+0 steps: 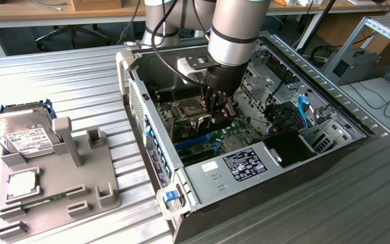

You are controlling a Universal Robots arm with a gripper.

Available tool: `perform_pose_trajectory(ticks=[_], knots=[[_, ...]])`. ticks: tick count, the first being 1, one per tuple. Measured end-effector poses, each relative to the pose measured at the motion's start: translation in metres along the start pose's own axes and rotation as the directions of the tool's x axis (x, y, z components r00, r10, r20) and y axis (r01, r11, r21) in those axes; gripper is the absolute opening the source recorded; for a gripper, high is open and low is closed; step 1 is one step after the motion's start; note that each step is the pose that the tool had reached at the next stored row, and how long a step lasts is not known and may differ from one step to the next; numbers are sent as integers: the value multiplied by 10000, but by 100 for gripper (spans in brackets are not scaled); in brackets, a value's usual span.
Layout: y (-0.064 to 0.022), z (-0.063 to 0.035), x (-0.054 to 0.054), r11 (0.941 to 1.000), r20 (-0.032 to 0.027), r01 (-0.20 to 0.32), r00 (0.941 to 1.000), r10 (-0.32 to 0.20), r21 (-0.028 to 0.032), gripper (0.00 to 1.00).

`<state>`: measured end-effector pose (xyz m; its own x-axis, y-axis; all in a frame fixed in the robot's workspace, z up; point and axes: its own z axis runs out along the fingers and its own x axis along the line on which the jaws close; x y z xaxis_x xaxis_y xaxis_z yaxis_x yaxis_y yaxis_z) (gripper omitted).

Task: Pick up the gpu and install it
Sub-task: 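Insert the gpu into the slot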

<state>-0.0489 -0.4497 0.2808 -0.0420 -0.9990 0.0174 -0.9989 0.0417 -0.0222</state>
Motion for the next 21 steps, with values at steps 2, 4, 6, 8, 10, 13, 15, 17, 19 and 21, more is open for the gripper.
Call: perform_pose_trajectory(ticks=[2,4,6,8,10,13,15,17,19,21], knots=[[0,1,0,10000,0,1,10000,-1,0,27],[4,2,1,10000,3,0,10000,0,1,27],[11,2,4,10000,2,0,10000,0,1,27],[19,1,7,10000,2,0,10000,0,1,27],[27,1,12,10000,2,0,10000,0,1,27],[43,1,18,10000,1,-1,10000,1,1,27],[51,1,21,10000,2,0,10000,0,1,27],[64,1,23,10000,2,0,10000,0,1,27],[76,1,26,10000,2,0,10000,0,1,27],[95,9,27,10000,3,0,10000,0,7,27]])
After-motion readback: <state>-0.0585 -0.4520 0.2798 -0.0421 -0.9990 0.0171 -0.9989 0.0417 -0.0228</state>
